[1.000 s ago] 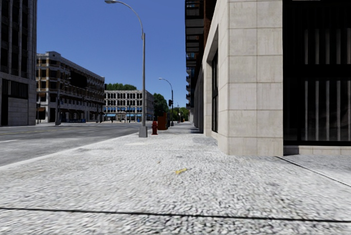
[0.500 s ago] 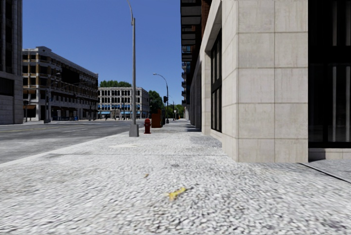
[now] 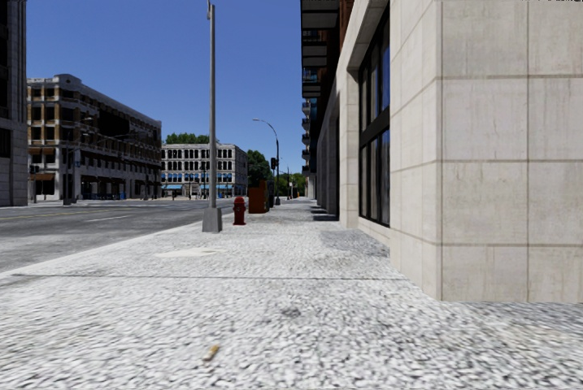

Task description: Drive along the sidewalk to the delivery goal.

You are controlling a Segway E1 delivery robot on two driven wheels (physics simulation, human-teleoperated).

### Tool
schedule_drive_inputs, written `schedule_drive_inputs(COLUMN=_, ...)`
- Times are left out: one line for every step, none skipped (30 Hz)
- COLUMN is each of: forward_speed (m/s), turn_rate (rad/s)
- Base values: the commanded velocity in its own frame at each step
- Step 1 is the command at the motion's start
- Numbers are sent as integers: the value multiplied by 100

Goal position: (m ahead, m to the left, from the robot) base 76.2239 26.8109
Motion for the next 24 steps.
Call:
schedule_drive_inputs(forward_speed=200, turn_rate=0)
schedule_drive_inputs(forward_speed=200, turn_rate=0)
schedule_drive_inputs(forward_speed=200, turn_rate=0)
schedule_drive_inputs(forward_speed=200, turn_rate=0)
schedule_drive_inputs(forward_speed=200, turn_rate=0)
schedule_drive_inputs(forward_speed=200, turn_rate=0)
schedule_drive_inputs(forward_speed=200, turn_rate=0)
schedule_drive_inputs(forward_speed=200, turn_rate=0)
schedule_drive_inputs(forward_speed=200, turn_rate=0)
schedule_drive_inputs(forward_speed=200, turn_rate=0)
schedule_drive_inputs(forward_speed=200, turn_rate=0)
schedule_drive_inputs(forward_speed=200, turn_rate=0)
schedule_drive_inputs(forward_speed=200, turn_rate=0)
schedule_drive_inputs(forward_speed=200, turn_rate=0)
schedule_drive_inputs(forward_speed=200, turn_rate=0)
schedule_drive_inputs(forward_speed=200, turn_rate=0)
schedule_drive_inputs(forward_speed=200, turn_rate=0)
schedule_drive_inputs(forward_speed=200, turn_rate=0)
schedule_drive_inputs(forward_speed=200, turn_rate=0)
schedule_drive_inputs(forward_speed=200, turn_rate=0)
schedule_drive_inputs(forward_speed=200, turn_rate=0)
schedule_drive_inputs(forward_speed=200, turn_rate=0)
schedule_drive_inputs(forward_speed=200, turn_rate=0)
schedule_drive_inputs(forward_speed=200, turn_rate=0)
